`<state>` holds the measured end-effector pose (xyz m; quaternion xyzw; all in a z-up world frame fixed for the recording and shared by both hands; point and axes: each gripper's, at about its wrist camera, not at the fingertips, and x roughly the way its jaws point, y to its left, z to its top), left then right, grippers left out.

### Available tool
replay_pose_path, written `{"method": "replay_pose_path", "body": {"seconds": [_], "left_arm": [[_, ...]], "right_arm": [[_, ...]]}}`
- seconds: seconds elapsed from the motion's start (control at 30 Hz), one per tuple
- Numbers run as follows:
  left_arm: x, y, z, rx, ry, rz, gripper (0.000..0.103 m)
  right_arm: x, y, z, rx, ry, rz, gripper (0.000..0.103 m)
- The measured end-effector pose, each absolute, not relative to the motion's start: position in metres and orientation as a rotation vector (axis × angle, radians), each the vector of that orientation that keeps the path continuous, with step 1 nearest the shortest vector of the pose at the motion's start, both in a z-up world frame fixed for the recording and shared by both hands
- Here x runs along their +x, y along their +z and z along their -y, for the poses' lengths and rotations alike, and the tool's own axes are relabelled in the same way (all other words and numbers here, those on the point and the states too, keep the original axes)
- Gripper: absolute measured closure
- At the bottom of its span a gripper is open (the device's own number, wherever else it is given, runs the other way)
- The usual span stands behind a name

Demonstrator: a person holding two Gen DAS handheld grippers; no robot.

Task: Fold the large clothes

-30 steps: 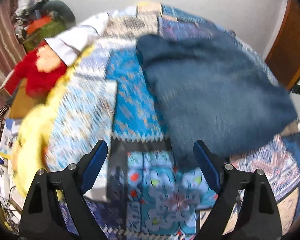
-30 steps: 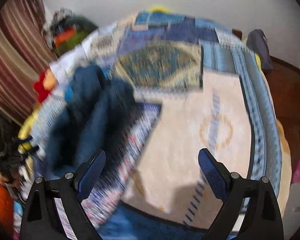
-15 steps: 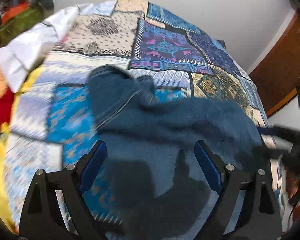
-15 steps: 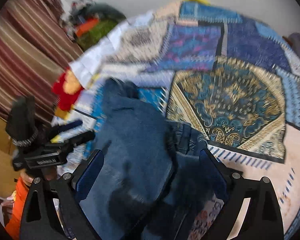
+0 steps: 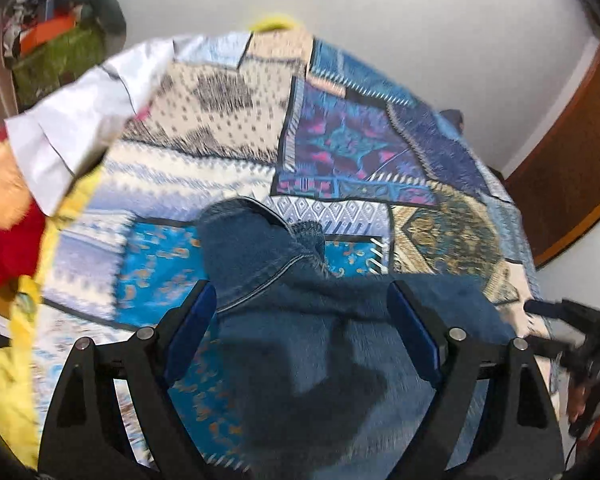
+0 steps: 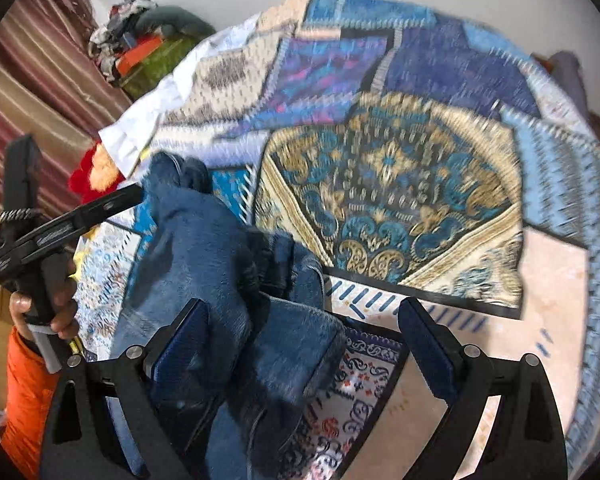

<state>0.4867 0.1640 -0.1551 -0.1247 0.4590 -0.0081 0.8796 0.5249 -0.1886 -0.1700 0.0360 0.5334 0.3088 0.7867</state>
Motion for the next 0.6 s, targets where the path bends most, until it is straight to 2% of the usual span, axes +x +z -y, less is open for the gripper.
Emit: {"method": "replay_pose_path", "body": {"seconds": [0.1,0.2,0.47,0.6], "left_arm": [[0.464,-0.143,-0.169,-0.216,-0.037,-0.963,0.014],[0.438,-0.153,-0.175,-0.231,-0.07,-1.021,0.013],[0.395,-0.238,-0.191,-0.577,-0.202,-1.217,0.013],[0.399,-0.264,-0.191,-0.705,-0.254,-1.214,0.006]], "right_arm": [[0.512,-0.151,0.193,0.156,0.716,-1.146,0.004],[0.5,-0.15,0.184,0.181,0.729,-1.19,0.0],[0.48,-0.215,0.168,0.165,0.735,-1.408,0.0],[0.49,-0.241,0.167,0.273,0.772,-1.499,0.0]]}}
